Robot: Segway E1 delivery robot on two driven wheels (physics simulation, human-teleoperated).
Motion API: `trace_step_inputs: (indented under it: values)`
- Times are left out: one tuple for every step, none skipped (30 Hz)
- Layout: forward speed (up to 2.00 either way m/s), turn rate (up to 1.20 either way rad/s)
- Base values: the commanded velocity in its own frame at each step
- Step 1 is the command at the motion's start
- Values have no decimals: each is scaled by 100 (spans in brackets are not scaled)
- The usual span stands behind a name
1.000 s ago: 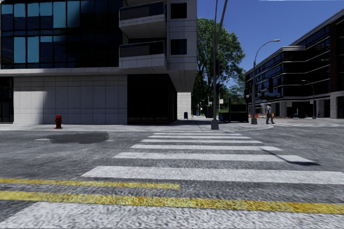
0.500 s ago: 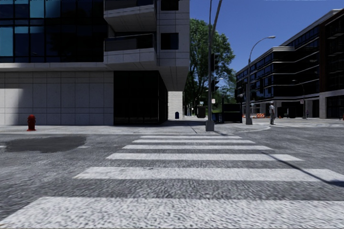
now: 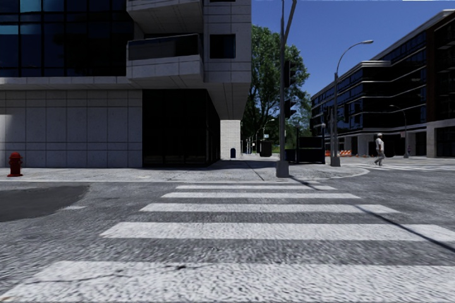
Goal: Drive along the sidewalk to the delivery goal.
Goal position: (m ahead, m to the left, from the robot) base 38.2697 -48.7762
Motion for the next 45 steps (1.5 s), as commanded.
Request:
trace_step_inputs:
  values:
    - [200,0]
    - [200,0]
    - [200,0]
    - [200,0]
    - [200,0]
    - [200,0]
    - [200,0]
    - [200,0]
    - [200,0]
    - [200,0]
    - [200,0]
    - [200,0]
    - [200,0]
    - [200,0]
    - [200,0]
    - [200,0]
    - [200,0]
    - [200,0]
    - [200,0]
    - [200,0]
    - [200,0]
    - [200,0]
    - [200,0]
    - [200,0]
    - [200,0]
    - [200,0]
    - [200,0]
    - [200,0]
    - [200,0]
    - [200,0]
    - [200,0]
    - [200,0]
    - [200,0]
    - [200,0]
    - [200,0]
    - [200,0]
    - [200,0]
    - [200,0]
    - [200,0]
    - [200,0]
    - [200,0]
    - [200,0]
    - [200,0]
    - [200,0]
    - [200,0]
